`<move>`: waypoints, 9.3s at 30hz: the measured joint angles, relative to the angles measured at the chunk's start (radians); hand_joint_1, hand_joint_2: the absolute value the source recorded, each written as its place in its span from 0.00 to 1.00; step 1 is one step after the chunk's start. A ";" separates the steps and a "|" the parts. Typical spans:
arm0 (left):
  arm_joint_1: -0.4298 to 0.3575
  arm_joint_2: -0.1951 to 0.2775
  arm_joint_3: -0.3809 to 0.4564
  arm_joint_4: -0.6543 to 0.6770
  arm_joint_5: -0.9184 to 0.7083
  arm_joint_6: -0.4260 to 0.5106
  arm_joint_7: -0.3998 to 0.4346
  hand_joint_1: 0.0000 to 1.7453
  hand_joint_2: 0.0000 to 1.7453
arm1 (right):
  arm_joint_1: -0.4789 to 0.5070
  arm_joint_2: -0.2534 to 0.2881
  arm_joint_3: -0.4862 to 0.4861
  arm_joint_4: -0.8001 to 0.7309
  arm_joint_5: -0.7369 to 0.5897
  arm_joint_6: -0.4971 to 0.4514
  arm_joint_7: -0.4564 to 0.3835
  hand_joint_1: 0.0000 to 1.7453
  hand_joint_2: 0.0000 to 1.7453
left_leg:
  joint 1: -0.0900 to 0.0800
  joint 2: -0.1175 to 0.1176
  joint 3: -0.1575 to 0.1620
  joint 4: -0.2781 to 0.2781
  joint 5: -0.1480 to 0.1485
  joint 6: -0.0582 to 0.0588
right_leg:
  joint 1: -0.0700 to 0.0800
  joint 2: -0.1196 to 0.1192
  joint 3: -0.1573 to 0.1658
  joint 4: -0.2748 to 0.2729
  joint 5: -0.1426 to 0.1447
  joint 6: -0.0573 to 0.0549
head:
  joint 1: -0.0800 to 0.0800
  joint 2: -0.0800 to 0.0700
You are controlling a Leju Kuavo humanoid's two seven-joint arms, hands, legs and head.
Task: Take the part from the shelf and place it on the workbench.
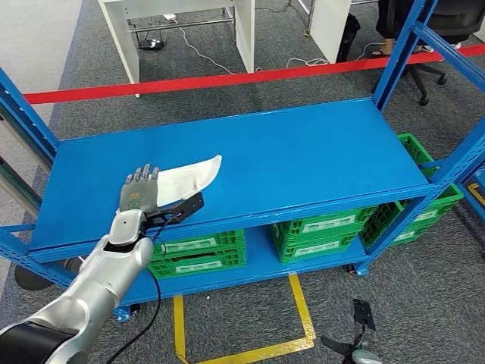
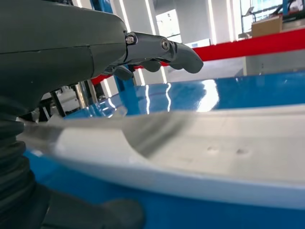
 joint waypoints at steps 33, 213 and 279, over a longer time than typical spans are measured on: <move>0.023 0.021 0.013 0.034 0.037 0.078 -0.148 1.00 1.00 | -0.008 0.000 0.023 0.003 -0.003 0.001 0.003 0.00 1.00 | 0.000 0.000 0.001 0.000 0.000 0.000 | 0.000 0.000 0.000 0.000 0.000 0.000 | 0.000 0.000; 1.259 0.037 0.207 -1.466 1.143 0.149 -1.049 1.00 1.00 | 0.157 -0.014 0.222 0.159 0.016 0.147 -0.326 0.00 1.00 | 0.001 -0.118 -0.282 0.058 0.228 0.001 | 0.002 0.061 0.141 -0.052 -0.099 0.013 | 0.006 0.000; 1.293 0.020 0.201 -1.485 1.043 0.167 -1.049 1.00 1.00 | 0.158 -0.046 0.224 0.167 0.068 0.227 -0.318 0.00 1.00 | 0.004 -0.054 -0.287 0.190 0.074 -0.015 | -0.001 -0.004 0.068 -0.048 -0.041 -0.009 | -0.008 0.000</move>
